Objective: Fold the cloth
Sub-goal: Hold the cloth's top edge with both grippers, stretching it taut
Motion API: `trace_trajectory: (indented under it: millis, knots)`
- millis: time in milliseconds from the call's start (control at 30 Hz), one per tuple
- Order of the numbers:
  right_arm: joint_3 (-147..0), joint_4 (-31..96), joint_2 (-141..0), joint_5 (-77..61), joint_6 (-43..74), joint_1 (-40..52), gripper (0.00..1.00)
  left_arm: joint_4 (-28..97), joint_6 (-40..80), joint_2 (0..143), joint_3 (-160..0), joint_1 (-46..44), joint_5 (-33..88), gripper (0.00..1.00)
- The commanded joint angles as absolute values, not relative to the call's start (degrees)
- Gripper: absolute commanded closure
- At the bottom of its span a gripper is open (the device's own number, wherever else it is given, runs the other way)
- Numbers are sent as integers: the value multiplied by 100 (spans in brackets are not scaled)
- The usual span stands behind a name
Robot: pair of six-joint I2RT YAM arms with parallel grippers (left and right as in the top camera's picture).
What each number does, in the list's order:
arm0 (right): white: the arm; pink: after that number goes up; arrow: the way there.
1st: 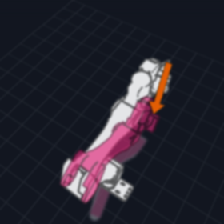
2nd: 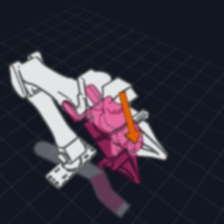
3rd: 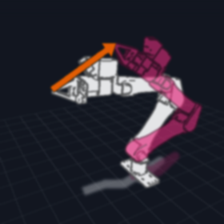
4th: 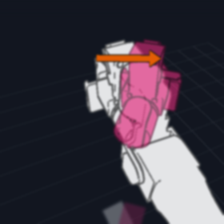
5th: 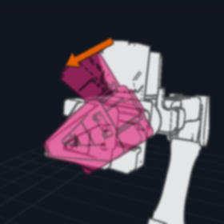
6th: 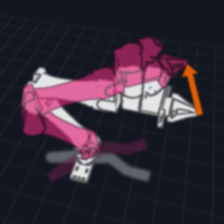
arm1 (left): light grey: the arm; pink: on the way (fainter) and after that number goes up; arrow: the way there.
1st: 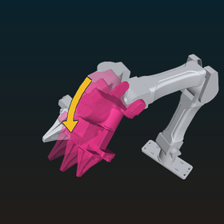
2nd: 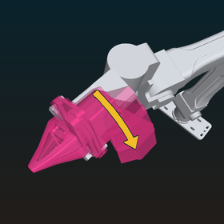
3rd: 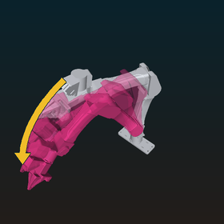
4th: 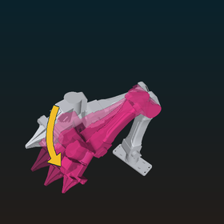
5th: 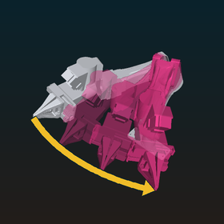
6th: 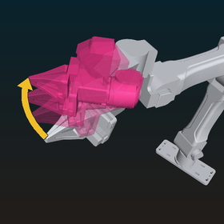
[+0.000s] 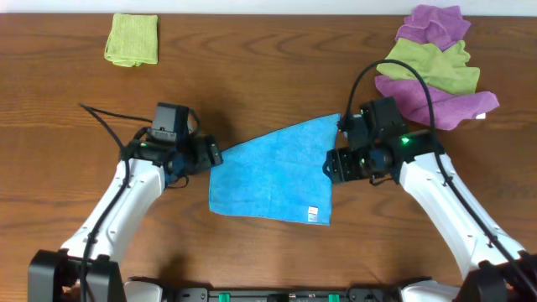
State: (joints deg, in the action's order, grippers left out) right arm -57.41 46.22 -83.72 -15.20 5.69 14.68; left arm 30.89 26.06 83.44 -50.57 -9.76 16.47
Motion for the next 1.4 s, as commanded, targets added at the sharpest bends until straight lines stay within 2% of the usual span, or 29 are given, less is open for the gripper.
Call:
trace_trajectory:
  millis: [0,300,567,767,1033,1367]
  knots:
    - [-5804,4438,-8357,-1660,508,1415,20,3074,2375,8388,-5157,-937,2344,7]
    - [-5804,3935,-8414,-1678,506,1168,19,2950,2005,8390,-5155,-934,2615,5]
    - [-5804,3439,-9080,-2215,355,808,25,2530,2014,8433,-5155,-934,2836,7]
    - [-5804,2818,-9653,-2257,355,784,29,2602,2010,8433,-5155,-934,3341,9]
    - [-5817,1702,-10248,-2281,399,613,30,3223,1669,8433,-5155,-934,3413,9]
    - [-6469,1441,-10901,-2432,469,447,36,3341,1664,8433,-5155,-934,3413,9]
